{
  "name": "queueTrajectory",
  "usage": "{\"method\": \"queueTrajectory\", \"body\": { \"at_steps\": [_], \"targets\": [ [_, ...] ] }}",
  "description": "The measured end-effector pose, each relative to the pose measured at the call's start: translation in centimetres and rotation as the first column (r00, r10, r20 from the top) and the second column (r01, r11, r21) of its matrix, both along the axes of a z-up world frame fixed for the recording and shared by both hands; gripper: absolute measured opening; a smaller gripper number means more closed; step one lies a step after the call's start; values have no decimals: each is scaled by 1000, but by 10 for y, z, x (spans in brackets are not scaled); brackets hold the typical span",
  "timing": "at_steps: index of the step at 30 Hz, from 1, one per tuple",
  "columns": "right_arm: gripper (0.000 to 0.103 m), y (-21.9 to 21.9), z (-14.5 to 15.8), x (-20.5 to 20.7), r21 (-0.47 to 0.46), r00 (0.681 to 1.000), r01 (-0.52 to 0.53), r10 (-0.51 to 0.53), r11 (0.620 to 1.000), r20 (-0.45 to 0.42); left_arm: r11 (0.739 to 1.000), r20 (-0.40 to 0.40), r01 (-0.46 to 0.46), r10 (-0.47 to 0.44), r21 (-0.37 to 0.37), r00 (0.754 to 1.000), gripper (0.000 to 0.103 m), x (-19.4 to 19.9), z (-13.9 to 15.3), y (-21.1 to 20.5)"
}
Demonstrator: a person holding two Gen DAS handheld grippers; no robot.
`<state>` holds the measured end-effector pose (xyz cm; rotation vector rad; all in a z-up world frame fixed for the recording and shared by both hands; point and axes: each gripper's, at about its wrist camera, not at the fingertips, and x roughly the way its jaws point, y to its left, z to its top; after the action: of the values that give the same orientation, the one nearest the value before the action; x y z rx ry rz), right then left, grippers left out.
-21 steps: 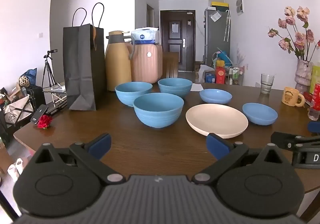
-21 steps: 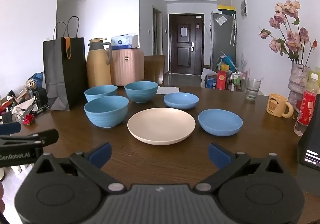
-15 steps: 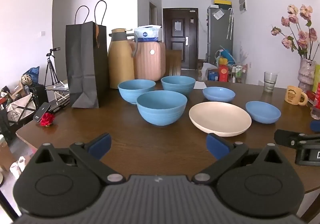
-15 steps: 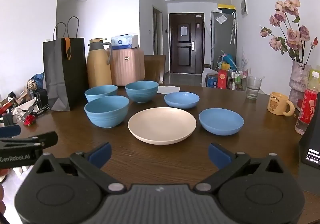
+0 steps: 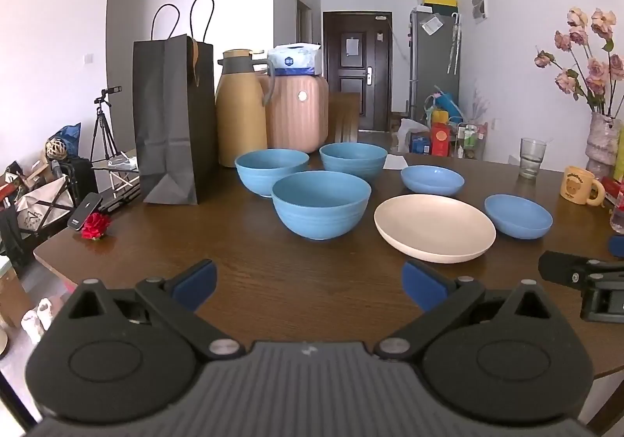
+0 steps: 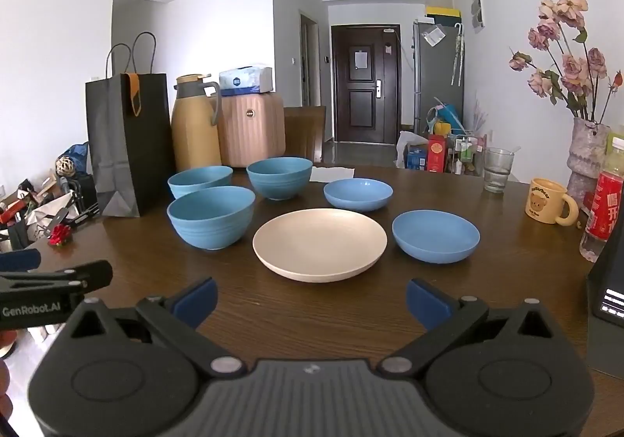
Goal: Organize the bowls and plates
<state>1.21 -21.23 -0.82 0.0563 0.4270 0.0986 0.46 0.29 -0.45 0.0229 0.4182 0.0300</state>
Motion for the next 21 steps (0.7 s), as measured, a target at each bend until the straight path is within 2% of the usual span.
{"method": "queueTrajectory", "body": {
  "at_steps": [21],
  "targets": [
    [103, -2, 0, 0, 2, 1000, -2, 2, 1000, -1, 1000, 8, 9, -9, 3, 1000, 103, -3, 1, 0]
  ]
}}
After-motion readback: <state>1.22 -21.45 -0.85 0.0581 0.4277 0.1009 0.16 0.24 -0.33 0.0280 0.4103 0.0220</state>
